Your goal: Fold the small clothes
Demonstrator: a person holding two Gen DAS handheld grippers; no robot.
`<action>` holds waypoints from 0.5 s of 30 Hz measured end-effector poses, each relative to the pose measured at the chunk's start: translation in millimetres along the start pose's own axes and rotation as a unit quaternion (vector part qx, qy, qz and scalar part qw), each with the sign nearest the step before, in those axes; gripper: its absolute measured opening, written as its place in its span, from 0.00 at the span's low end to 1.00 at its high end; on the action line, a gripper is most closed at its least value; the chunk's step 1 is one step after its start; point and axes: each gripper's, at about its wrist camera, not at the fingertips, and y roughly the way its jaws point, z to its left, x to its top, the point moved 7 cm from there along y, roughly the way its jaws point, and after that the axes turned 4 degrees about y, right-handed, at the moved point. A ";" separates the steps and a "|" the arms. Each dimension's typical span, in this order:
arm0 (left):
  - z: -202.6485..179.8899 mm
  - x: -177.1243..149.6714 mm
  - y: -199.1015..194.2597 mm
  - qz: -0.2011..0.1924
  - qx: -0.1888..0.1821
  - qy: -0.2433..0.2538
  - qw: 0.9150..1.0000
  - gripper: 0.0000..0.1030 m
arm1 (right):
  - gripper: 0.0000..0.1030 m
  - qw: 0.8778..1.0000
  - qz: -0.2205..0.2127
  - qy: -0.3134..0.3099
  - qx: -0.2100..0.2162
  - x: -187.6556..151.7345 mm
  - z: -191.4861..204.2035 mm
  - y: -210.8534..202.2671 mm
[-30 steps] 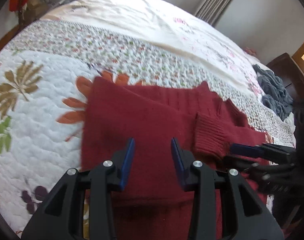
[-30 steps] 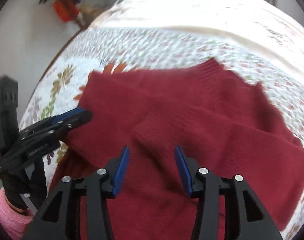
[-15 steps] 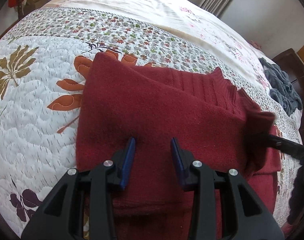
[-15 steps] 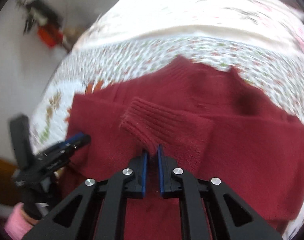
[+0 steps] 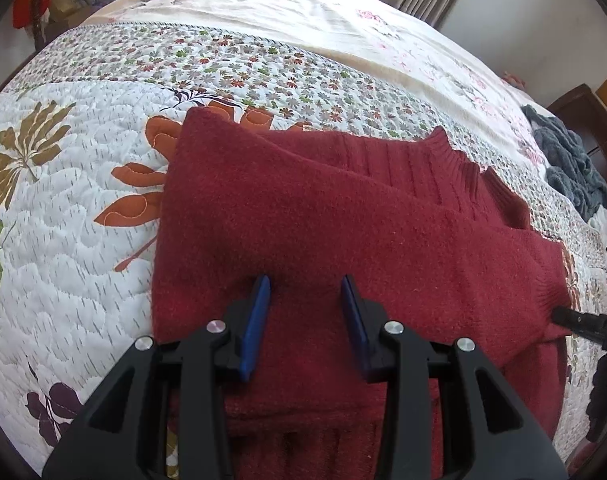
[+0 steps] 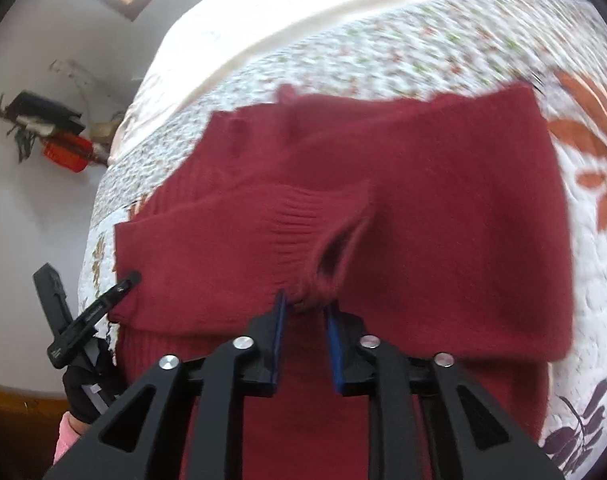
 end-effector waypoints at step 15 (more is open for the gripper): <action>-41.8 -0.8 3.3 -0.004 0.000 0.056 0.998 0.40 | 0.10 0.996 0.001 0.052 0.074 5.8 -14.7 -5.8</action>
